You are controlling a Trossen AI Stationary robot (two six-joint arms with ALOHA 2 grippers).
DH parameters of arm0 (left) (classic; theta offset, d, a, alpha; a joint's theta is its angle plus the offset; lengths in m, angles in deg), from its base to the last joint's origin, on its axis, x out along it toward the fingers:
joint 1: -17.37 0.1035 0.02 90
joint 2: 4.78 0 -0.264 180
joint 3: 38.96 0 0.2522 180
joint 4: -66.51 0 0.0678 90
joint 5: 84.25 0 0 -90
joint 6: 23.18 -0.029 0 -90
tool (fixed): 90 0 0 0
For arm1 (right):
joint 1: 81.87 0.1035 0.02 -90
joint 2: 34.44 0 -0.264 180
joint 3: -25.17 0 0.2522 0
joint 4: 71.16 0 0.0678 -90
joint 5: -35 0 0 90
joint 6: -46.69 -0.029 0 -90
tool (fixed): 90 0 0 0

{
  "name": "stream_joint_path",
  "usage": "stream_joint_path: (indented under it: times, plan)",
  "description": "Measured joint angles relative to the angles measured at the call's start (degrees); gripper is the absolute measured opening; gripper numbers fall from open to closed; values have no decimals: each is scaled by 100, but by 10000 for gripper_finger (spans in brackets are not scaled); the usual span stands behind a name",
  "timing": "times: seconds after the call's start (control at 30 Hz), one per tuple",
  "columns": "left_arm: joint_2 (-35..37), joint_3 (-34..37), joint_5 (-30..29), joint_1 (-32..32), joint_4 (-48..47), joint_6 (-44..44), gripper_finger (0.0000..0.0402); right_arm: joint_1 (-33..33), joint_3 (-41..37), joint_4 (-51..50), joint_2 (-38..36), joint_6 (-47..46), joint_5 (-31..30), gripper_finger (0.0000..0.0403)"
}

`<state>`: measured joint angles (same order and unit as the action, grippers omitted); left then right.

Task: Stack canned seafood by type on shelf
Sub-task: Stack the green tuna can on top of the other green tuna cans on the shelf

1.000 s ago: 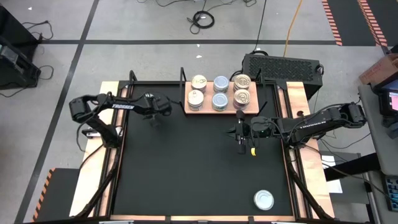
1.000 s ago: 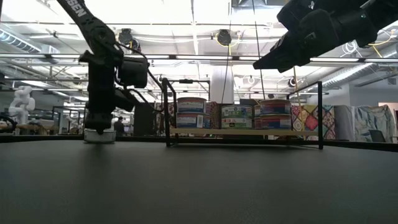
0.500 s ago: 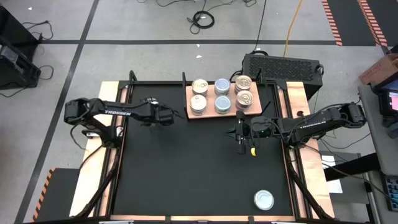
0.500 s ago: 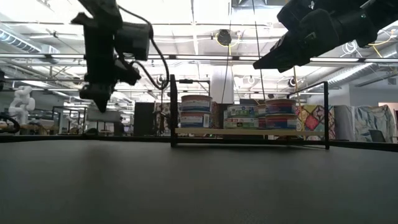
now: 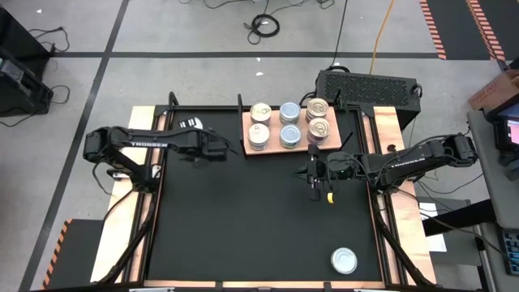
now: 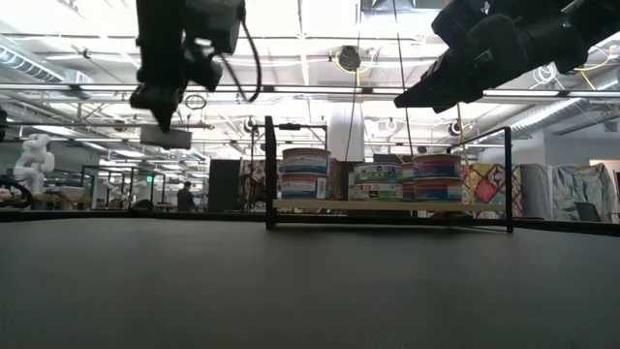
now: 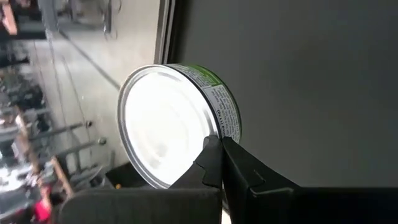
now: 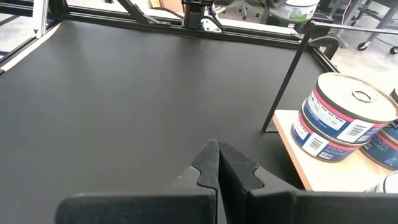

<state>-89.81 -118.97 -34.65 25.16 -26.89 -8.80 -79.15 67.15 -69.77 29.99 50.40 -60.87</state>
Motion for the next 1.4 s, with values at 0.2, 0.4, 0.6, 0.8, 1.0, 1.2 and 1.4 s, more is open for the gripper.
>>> stream_joint_path:
  times: [0.2,0.4,0.6,0.8,1.0,1.2,1.4]
  plan:
    - [0,-701,39,-328,220,-292,0,0,0,0,0,15,0,0]
    - [0,-1346,11,-457,1115,-1081,0,0,0,-1,0,37,0,0]
    - [-179,-1718,133,-456,2257,-2071,0,0,0,-7,-1,37,-2,0]
    - [-896,-2241,152,-401,2997,-3111,0,-103,0,-206,-168,73,-279,0]
    - [-1776,-3083,522,-145,3783,-4103,0,-280,4,-730,-418,36,-334,0]
    - [-2709,-4079,758,170,3952,-4763,0,-443,4,-1104,-538,63,-337,0]
    - [-3500,-4742,1196,514,4147,-5094,0,-668,4,-1123,-541,319,-328,0]
